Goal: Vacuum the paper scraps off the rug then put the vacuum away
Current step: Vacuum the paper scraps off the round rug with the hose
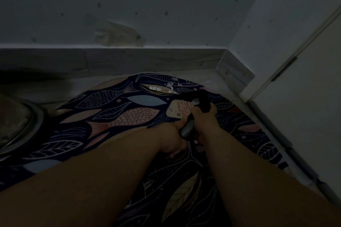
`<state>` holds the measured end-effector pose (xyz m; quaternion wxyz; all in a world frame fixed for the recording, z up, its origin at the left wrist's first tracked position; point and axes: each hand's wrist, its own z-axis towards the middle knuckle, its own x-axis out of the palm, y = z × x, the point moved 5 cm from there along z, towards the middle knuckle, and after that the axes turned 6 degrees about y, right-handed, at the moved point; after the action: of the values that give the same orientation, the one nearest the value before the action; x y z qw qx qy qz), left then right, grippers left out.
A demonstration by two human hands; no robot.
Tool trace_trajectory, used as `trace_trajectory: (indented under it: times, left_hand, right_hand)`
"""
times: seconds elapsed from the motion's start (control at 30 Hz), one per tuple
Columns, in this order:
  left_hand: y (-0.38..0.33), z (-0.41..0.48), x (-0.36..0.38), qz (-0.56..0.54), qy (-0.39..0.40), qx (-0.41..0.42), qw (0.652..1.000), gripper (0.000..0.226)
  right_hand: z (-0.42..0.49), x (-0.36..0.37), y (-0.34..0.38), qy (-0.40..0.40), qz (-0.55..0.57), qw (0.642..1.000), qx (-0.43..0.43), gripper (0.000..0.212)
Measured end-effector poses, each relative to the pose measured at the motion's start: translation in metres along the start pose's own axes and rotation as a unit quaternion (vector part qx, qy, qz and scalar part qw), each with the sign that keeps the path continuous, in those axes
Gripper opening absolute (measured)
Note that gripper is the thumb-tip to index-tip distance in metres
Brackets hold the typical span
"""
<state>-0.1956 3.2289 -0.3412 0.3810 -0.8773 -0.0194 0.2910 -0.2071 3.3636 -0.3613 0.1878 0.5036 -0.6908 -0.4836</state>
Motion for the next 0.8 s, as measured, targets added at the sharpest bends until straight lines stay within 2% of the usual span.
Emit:
trace_trajectory:
  times: [0.4,0.67,0.8]
  left_hand:
    - [0.023,-0.002,-0.009,-0.037,-0.029,-0.043,0.998,0.09]
    - [0.045,-0.016,-0.027,-0.061,-0.051,-0.081,0.994,0.095]
    - [0.054,-0.025,-0.038,-0.025,-0.065,-0.095,0.993,0.093]
  right_hand:
    - [0.002,0.025,0.001,0.025,0.017,1.0,-0.004,0.076]
    - [0.004,0.066,0.007,0.088,0.018,0.996,-0.013,0.082]
    - [0.007,0.082,0.011,0.111,0.017,0.993,-0.025,0.079]
